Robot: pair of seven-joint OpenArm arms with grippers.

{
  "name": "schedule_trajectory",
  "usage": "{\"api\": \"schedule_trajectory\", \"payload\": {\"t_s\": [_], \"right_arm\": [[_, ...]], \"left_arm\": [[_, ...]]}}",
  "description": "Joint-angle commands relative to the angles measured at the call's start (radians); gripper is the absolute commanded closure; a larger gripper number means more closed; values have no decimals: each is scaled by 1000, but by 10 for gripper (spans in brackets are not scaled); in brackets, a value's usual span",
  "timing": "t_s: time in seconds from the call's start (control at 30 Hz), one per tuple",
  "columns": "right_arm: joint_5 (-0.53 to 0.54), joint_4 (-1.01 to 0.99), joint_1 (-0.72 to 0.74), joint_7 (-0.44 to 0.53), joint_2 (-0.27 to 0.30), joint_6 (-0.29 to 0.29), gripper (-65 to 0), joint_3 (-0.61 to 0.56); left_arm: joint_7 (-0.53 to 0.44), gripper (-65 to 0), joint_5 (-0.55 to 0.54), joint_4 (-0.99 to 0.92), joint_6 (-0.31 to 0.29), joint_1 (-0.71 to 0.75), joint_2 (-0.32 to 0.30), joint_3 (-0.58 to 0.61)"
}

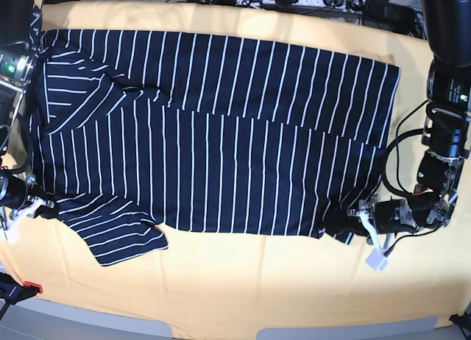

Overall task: Fold the T-shirt properly
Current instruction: 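Lift the grasped edge and fold it over toward the first fold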

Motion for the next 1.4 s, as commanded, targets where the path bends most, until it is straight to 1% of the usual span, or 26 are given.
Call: {"api": "schedule_trajectory", "payload": {"t_s": [0.0,0.1,0.17,0.3,0.33,0.5,0.57,0.7,0.77,0.87,0.97,1.03,1.17,1.27,1.33,1.37], "right_arm": [[34,21,28,5,35,16,0,5],[97,55,-16,-28,60,16,0,5],[108,116,-69,-41,69,16,0,5],[111,275,-190,-39,85,16,0,5],[110,309,-217,-39,90,16,0,5],[111,399,-308,-39,122,16,0,6],[110,401,-311,-40,134,16,0,6],[116,401,-311,-47,157,16,0,6],[121,401,-311,-64,171,16,0,6],[165,401,-311,-93,193,16,0,6],[170,401,-311,-96,203,16,0,6],[170,401,-315,-110,203,16,0,5],[170,401,-316,-132,201,16,0,5],[170,401,-316,-142,201,16,0,5],[171,401,-316,-178,201,16,0,5],[171,401,-316,-187,201,16,0,5]], "left_arm": [[-3,0,-26,17,-9,-34,-24,-11],[15,0,-52,20,-9,-31,-48,-11],[43,0,-80,20,-9,-31,-65,-11],[159,0,-193,20,-9,-31,-96,-11],[185,0,-207,20,-9,-31,-104,-11],[273,0,-207,20,-9,-31,-129,-11],[298,0,-207,20,-9,-31,-134,-11],[302,0,-207,20,-9,-31,-150,-11],[320,0,-207,20,-9,-31,-156,-11],[370,0,-207,24,-9,-31,-158,-11],[374,0,-207,44,-9,-31,-160,-11],[389,0,-207,71,-9,-31,-166,-11],[459,0,-207,158,-9,-31,-190,-11],[459,0,-207,243,-9,-13,-223,-11],[459,0,-207,305,-9,21,-250,-11],[459,0,-207,335,3,43,-265,-11]]}}
